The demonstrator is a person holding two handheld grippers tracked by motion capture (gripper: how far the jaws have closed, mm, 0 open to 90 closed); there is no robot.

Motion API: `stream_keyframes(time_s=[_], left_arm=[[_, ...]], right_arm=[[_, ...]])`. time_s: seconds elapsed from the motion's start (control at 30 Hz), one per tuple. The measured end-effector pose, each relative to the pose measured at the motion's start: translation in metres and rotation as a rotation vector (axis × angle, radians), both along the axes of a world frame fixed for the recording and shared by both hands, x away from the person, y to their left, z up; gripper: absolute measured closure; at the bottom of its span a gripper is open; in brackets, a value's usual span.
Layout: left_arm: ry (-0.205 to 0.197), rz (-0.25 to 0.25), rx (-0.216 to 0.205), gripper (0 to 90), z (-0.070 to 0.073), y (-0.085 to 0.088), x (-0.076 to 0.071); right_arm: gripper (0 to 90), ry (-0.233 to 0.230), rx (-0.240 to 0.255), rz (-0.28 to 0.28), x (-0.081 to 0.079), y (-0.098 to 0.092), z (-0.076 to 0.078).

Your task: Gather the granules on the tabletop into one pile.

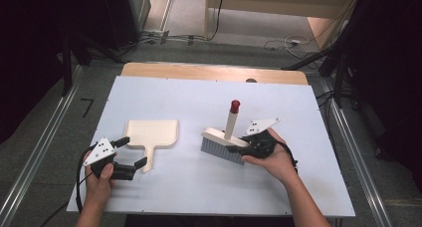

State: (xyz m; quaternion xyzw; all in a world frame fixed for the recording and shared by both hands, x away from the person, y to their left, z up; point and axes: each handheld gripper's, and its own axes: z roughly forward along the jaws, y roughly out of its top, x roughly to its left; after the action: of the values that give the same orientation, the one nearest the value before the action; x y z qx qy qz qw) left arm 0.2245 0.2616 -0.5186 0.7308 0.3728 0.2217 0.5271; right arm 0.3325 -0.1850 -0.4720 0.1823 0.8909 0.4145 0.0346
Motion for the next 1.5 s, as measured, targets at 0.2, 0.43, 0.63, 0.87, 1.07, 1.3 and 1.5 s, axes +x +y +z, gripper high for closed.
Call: stream_keyframes(time_s=[0.2, 0.43, 0.63, 0.87, 1.07, 1.3, 1.5], left_arm=[[0.001, 0.001, 0.004, 1.8, 0.0, 0.0, 0.0], [0.002, 0.003, 0.007, 1.8, 0.0, 0.0, 0.0], [0.002, 0.003, 0.004, 1.8, 0.0, 0.0, 0.0], [0.006, 0.0, -0.012, 1.8, 0.001, 0.001, 0.0], [0.017, 0.018, -0.004, 1.8, 0.003, 0.002, 0.001], [0.01, 0.039, -0.014, 1.6, 0.01, 0.003, 0.0], [-0.011, 0.055, -0.018, 1.6, 0.023, -0.001, -0.003]], right_arm=[[65.7, -0.021, -0.007, -0.01, 0.0, -0.001, 0.005], [65.7, -0.033, 0.056, -0.015, -0.01, -0.007, 0.023], [65.6, -0.078, 0.143, -0.111, -0.018, -0.028, 0.047], [65.6, -0.139, 0.185, -0.254, -0.025, -0.058, 0.057], [65.6, -0.15, 0.193, -0.363, -0.032, -0.078, 0.048], [65.5, -0.15, 0.229, -0.485, -0.038, -0.105, 0.031], [65.5, -0.163, 0.227, -0.571, -0.043, -0.126, 0.023]])
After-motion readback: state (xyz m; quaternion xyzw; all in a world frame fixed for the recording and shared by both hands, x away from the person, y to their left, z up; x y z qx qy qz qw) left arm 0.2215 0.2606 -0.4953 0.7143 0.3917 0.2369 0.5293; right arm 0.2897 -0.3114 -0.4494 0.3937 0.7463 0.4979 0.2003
